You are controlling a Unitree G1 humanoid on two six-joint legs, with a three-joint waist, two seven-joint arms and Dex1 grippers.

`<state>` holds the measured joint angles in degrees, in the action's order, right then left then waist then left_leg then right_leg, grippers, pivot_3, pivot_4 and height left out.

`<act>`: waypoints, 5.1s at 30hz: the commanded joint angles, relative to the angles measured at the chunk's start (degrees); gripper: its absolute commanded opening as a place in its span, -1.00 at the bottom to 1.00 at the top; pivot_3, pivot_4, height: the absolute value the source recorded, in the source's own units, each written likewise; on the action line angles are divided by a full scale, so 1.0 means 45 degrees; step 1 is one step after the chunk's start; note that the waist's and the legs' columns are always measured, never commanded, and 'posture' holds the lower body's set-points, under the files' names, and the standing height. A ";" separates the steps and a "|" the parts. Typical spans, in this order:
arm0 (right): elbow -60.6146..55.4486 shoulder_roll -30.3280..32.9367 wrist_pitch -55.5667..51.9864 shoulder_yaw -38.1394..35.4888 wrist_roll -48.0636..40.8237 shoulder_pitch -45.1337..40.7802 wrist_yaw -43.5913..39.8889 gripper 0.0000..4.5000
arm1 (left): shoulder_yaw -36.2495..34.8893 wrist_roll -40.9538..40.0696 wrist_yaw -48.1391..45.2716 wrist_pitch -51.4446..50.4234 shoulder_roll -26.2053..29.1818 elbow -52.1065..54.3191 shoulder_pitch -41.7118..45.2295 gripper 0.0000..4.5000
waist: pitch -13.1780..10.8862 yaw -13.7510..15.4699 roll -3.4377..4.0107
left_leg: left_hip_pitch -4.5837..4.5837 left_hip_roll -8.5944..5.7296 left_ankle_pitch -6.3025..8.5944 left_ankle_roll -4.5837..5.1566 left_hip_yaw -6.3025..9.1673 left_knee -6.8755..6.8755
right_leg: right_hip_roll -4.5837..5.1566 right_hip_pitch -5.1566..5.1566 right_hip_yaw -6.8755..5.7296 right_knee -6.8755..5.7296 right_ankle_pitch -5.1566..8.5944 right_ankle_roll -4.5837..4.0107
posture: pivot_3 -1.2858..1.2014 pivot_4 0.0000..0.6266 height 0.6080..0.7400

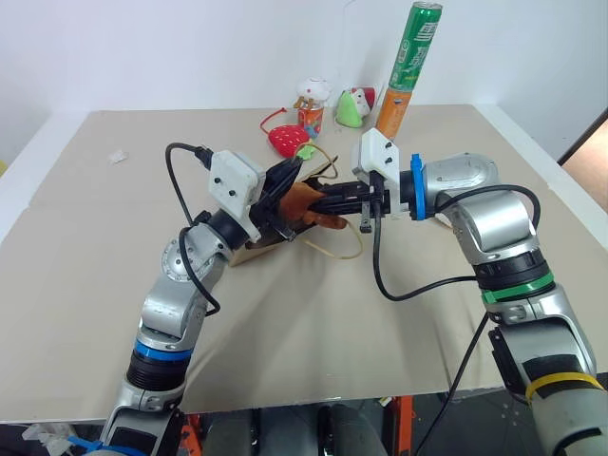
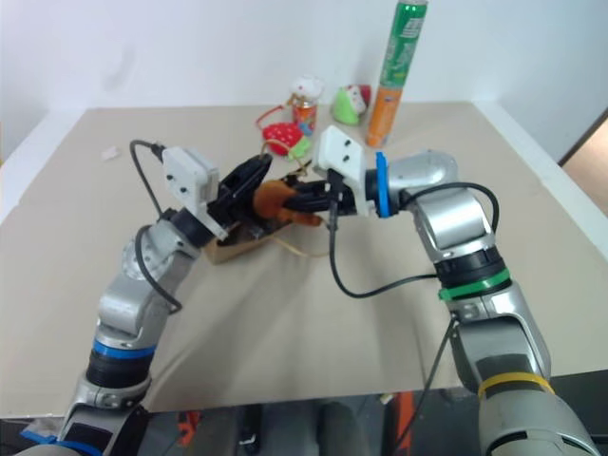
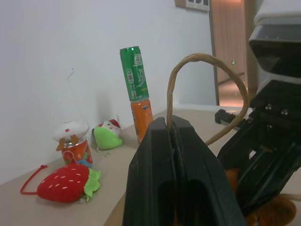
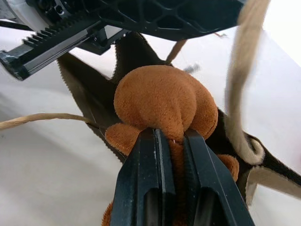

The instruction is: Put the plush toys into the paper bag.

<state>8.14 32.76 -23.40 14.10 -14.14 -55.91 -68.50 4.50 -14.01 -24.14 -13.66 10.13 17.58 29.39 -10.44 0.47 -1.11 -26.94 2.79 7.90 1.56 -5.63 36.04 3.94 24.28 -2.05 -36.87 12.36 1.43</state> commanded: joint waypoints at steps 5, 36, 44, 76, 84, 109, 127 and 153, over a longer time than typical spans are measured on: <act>0.0002 -0.0571 -0.0045 0.0235 0.0535 0.0219 0.0540 -0.75 | -0.0230 -0.0121 0.0391 0.0128 -0.0196 0.0450 0.0451 -1.00 | 0.0000 0.0000 0.0000 | 0.0000 0.0003 -0.0001 -0.0002 -0.0001 0.0007 | -0.0006 0.0001 0.0000 -0.0006 -0.0002 -0.0001 | 0.03 -0.52 1.00; 0.0529 0.2906 -0.3146 -0.5681 0.0177 0.2956 0.6529 0.98 | 0.0107 -0.0023 0.0078 0.0161 -0.0023 0.0217 0.0153 -1.00 | 0.0004 -0.0006 -0.0005 | -0.0013 0.0005 0.0009 -0.0013 -0.0026 0.0014 | 0.0030 0.0017 0.0017 -0.0007 0.0000 -0.0004 | 0.03 -0.52 1.00; 0.2371 0.1746 -0.2965 -0.6180 0.1193 0.2892 1.0094 0.98 | 0.0238 -0.0053 -0.0050 0.0216 -0.0105 0.0103 0.0162 -1.00 | 0.0004 -0.0007 -0.0005 | -0.0013 -0.0011 -0.0003 0.0005 -0.0037 0.0023 | -0.0004 0.0019 0.0044 -0.0008 -0.0012 0.0030 | 0.03 -0.52 1.00; 0.3809 -0.0772 -0.2148 -0.5782 0.2056 0.3172 1.3273 -0.97 | 0.0272 0.0111 0.0242 0.0266 -0.0128 0.0244 0.0012 -1.00 | 0.0007 -0.0021 -0.0001 | -0.0012 0.0011 -0.0010 0.0016 -0.0033 0.0037 | -0.0064 0.0010 0.0094 -0.0009 -0.0001 0.0089 | 0.03 -0.52 1.00; 0.1756 0.0119 -0.2008 -0.5043 0.2177 0.3756 1.1487 -0.97 | 0.0250 0.0182 0.0263 0.0294 -0.0080 0.0220 0.0044 -1.00 | 0.0008 -0.0016 0.0001 | -0.0012 0.0017 -0.0010 0.0016 -0.0032 0.0037 | -0.0077 0.0013 0.0105 -0.0009 -0.0001 0.0087 | 0.03 -0.52 1.00; -0.5928 0.2505 -0.7455 -0.4117 -0.5262 0.1948 0.4000 -0.97 | -0.0115 0.0749 0.0936 0.0849 -0.0196 -0.0340 0.0473 -1.00 | 0.0009 -0.0010 -0.0007 | -0.0009 0.0101 0.0008 -0.0014 -0.0042 0.0051 | -0.0080 0.0034 0.0082 -0.0008 -0.0015 0.0015 | 0.03 -0.52 1.00; -0.3868 -0.0249 -0.4044 -0.1305 -0.2752 0.1720 0.4384 -0.97 | -0.0188 0.0821 0.1190 0.0769 -0.0247 -0.0165 0.0488 -1.00 | 0.0010 -0.0010 -0.0007 | -0.0015 0.0123 0.0008 -0.0013 -0.0051 0.0052 | -0.0096 0.0042 0.0068 -0.0008 -0.0020 0.0008 | 0.03 -0.52 1.00; -0.4172 0.1011 -0.4198 -0.2423 -0.2629 0.1418 0.2602 0.97 | -0.0129 0.0770 0.0945 0.0719 -0.0252 -0.0095 0.0470 -1.00 | 0.0009 0.0018 -0.0005 | -0.0024 0.0139 0.0010 -0.0020 -0.0061 0.0050 | -0.0102 0.0052 0.0059 -0.0008 -0.0021 0.0001 | 0.03 -0.52 1.00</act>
<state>-5.97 34.94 -38.98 7.50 -22.46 -49.63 -55.08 4.25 -10.17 -19.58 -11.16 8.75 15.09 30.18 -10.40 0.55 -1.13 -27.07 3.41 7.95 1.47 -5.89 36.26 3.50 24.51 -1.80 -36.90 12.27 1.42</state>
